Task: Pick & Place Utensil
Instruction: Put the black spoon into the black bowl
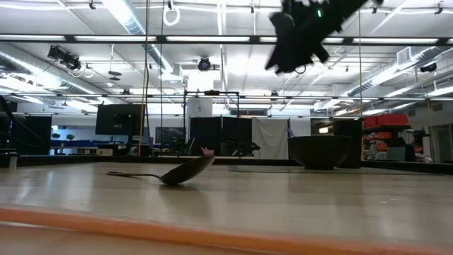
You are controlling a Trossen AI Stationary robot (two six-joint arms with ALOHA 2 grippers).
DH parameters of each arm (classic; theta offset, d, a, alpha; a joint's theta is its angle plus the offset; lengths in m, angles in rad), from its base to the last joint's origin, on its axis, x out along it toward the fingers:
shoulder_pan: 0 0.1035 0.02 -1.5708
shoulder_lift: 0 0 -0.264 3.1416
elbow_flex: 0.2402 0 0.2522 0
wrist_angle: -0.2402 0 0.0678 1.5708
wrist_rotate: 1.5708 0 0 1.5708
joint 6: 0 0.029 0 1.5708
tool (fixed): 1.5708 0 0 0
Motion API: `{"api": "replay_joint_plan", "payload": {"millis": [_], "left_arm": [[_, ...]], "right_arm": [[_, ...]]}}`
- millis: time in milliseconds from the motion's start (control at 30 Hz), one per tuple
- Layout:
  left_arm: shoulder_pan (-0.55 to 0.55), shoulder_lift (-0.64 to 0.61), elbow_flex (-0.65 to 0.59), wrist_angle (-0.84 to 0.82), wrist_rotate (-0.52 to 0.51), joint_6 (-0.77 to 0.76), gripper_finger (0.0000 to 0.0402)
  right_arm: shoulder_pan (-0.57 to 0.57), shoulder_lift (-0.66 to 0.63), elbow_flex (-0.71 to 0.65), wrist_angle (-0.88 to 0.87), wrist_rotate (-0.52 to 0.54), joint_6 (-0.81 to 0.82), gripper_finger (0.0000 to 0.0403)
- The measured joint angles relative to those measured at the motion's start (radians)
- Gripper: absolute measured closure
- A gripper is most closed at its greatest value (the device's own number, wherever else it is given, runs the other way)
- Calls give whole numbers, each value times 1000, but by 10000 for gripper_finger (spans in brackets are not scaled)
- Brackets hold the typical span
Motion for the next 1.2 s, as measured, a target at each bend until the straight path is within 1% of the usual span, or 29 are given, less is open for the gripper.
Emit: {"api": "replay_joint_plan", "payload": {"millis": [100, 200, 333, 500, 700, 800, 900, 1100, 1200], "left_arm": [[0, 0, 0, 0, 0, 0, 204], [0, 0, 0, 0, 0, 0, 204], [0, 0, 0, 0, 0, 0, 204], [0, 0, 0, 1, 0, 0, 204], [0, 0, 0, 3, 0, 0, 204], [0, 0, 0, 5, 0, 0, 204], [0, 0, 0, 7, 0, 0, 204], [0, 0, 0, 7, 0, 0, 204], [0, 0, 0, 8, 0, 0, 204]], "right_arm": [[83, 103, 128, -52, 8, 0, 209], [139, 228, 262, -122, 8, 12, 209], [189, 409, 434, -198, -5, 108, 209], [222, 634, 600, -222, -103, 192, 209], [268, 855, 744, -185, -176, 124, 223], [281, 923, 787, -181, -212, 121, 233], [279, 959, 790, -184, -212, 128, 243], [270, 965, 782, -177, -201, 132, 259], [265, 966, 778, -181, -215, 109, 269]]}}
